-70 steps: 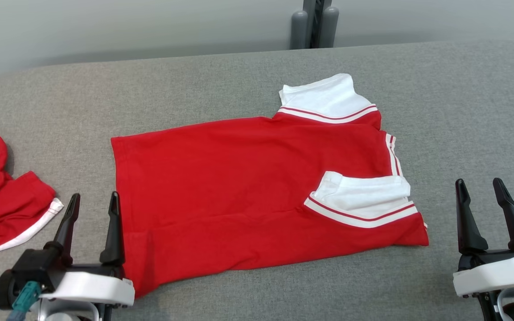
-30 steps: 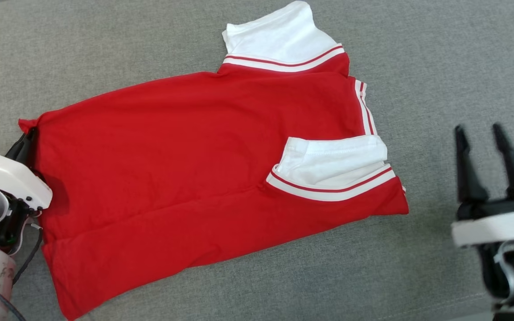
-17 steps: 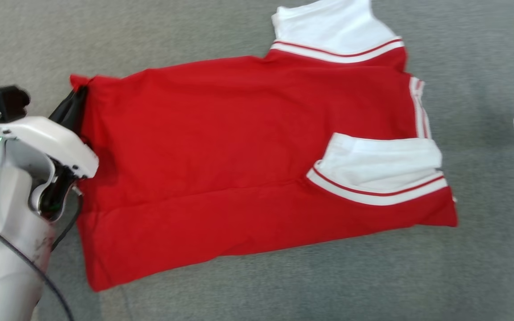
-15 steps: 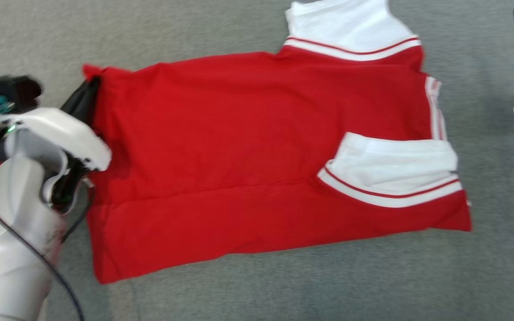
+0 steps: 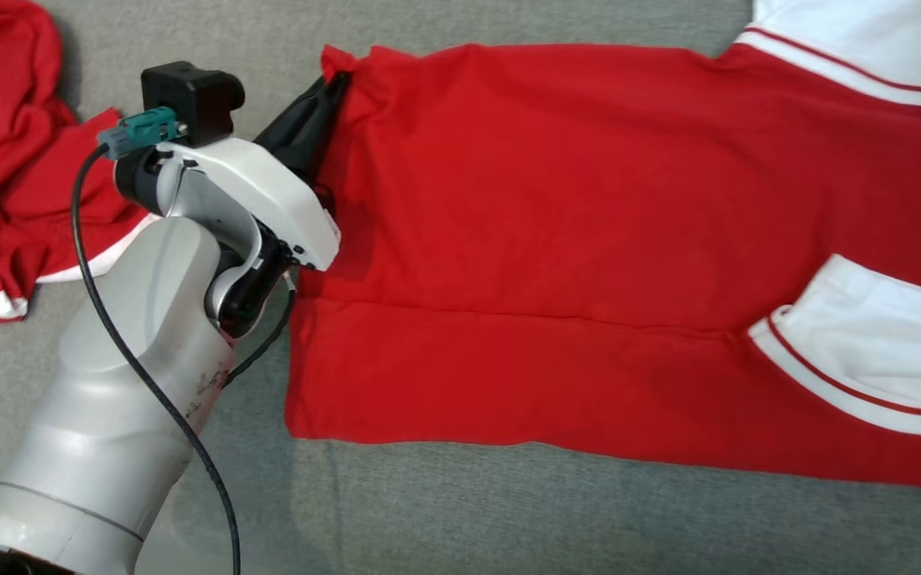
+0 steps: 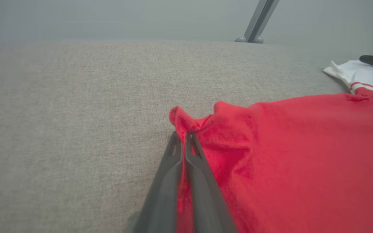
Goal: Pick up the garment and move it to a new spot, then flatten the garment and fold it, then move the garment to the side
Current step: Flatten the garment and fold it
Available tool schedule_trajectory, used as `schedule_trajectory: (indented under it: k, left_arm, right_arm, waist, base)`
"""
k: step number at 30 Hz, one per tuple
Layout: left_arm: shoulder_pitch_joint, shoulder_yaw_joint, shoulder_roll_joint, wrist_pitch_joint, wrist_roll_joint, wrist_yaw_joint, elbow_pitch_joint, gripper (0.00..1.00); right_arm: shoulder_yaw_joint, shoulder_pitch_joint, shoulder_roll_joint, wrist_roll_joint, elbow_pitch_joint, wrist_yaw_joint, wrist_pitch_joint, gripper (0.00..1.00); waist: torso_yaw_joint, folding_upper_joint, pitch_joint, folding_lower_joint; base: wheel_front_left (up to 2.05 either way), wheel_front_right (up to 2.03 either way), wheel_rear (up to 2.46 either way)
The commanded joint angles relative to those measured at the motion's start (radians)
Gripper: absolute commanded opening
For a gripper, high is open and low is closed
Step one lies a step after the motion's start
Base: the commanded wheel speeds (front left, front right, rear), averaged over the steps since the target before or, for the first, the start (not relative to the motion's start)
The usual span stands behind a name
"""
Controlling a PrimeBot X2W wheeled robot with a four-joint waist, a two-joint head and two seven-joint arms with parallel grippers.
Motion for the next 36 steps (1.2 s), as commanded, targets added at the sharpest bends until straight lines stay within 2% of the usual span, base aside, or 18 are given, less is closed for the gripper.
schedule_trajectory:
  k: [1, 5, 6, 7, 8, 18, 23, 32, 36]
  left_arm:
    - [-0.019, -0.009, 0.003, -0.01, -0.011, -0.001, 0.001, 0.0]
    - [-0.038, -0.046, 0.006, -0.032, -0.031, -0.001, 0.008, 0.0]
    - [-0.039, -0.052, 0.008, -0.037, -0.035, -0.001, 0.011, 0.0]
    - [-0.04, -0.058, 0.011, -0.043, -0.04, -0.001, 0.015, 0.0]
    - [-0.043, -0.062, 0.015, -0.049, -0.047, -0.001, 0.018, 0.0]
    - [-0.07, -0.061, 0.061, -0.105, -0.086, -0.001, 0.037, 0.0]
    - [-0.095, -0.05, 0.086, -0.12, -0.089, -0.001, 0.03, 0.0]
    - [-0.087, -0.025, 0.104, -0.12, -0.121, 0.005, 0.02, 0.0]
    - [-0.041, -0.019, 0.116, -0.124, -0.157, 0.002, -0.016, 0.0]
  right_arm:
    - [0.014, -0.017, -0.011, 0.017, 0.02, 0.0, 0.027, 1.0]
    - [0.098, -0.066, -0.026, 0.05, 0.058, 0.0, 0.125, 0.98]
    - [0.112, -0.078, -0.031, 0.058, 0.06, 0.0, 0.135, 0.59]
    - [0.122, -0.089, -0.032, 0.072, 0.064, 0.0, 0.15, 0.33]
    - [0.137, -0.101, -0.036, 0.076, 0.065, 0.0, 0.161, 0.0]
    - [0.182, -0.182, -0.058, 0.181, 0.0, 0.0, 0.103, 0.0]
    - [0.198, -0.192, -0.078, 0.227, -0.053, 0.0, 0.038, 0.0]
    - [0.253, -0.163, -0.09, 0.28, -0.102, 0.0, -0.023, 0.0]
    - [0.274, -0.124, -0.102, 0.318, -0.171, 0.0, -0.057, 0.0]
  waist:
    - [0.03, 0.0, 0.028, 0.0]
    - [0.041, 0.0, 0.04, 0.0]
    - [0.041, 0.0, 0.041, 0.0]
    - [0.04, 0.0, 0.041, 0.0]
    - [0.038, 0.0, 0.043, 0.0]
    - [-0.015, 0.0, 0.02, 0.0]
    - [-0.046, 0.0, -0.002, 0.0]
    - [-0.088, 0.0, -0.028, 0.0]
    - [-0.109, 0.0, -0.042, 0.0]
  base:
    - [0.0, 0.0, 0.0]
    - [0.0, 0.0, 0.0]
    - [0.0, 0.0, 0.0]
    - [0.0, 0.0, 0.0]
    - [0.0, 0.0, 0.0]
    - [0.0, 0.0, 0.0]
    - [0.0, 0.0, 0.0]
    - [0.0, 0.0, 0.0]
    - [0.0, 0.0, 0.0]
